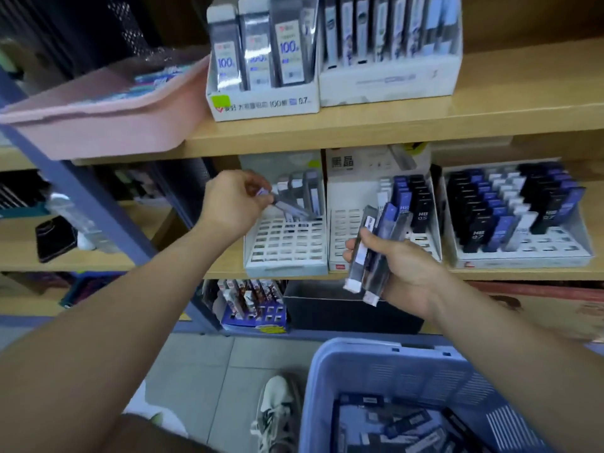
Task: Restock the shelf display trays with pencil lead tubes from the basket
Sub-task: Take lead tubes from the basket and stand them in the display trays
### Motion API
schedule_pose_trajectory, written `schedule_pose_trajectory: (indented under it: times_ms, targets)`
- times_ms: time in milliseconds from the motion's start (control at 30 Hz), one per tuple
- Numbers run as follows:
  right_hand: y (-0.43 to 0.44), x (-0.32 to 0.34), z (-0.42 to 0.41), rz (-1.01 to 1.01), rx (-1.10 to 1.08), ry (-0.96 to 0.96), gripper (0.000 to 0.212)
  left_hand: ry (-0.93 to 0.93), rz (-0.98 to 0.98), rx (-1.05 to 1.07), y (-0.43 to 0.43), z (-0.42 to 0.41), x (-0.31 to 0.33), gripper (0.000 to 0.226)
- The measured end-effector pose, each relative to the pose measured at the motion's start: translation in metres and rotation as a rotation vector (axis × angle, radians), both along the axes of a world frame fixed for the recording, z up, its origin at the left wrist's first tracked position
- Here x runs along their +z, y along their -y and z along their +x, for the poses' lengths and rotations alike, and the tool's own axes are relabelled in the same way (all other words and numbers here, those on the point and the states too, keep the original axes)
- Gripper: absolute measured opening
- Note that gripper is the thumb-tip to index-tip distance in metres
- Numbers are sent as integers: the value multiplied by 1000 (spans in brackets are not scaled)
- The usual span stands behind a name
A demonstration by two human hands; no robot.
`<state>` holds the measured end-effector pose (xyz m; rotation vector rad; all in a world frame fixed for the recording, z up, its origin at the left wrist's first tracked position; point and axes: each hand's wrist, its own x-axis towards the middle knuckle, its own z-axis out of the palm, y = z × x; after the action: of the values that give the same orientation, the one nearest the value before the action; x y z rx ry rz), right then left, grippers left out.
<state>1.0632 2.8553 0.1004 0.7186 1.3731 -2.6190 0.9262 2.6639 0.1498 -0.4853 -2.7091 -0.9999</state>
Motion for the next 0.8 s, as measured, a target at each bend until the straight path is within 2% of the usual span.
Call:
schedule_pose_trajectory:
  times_ms: [133,267,467,600,700,800]
  targets:
    - [10,-11,-11,5,-31,2,10,-157,-68,-86,-19,-14,-11,14]
    - [10,-15,-18,114,-34,39,13,-253,-186,-221,-32,-21,-22,14]
    - [6,-14,-28,265,-22,61,23,-289,-325,-281,-35,-28,-13,16]
    - [6,-13,-34,307,-32,57,19,-264,-414,-299,-41,-31,-9,23]
    - [4,-13,-34,303,-24,37,13,-184,-310,-246,-52,-34,-12,30]
    - [0,-15,-32,282,-18,27,14,-75,-88,-170,-58,-41,-17,17]
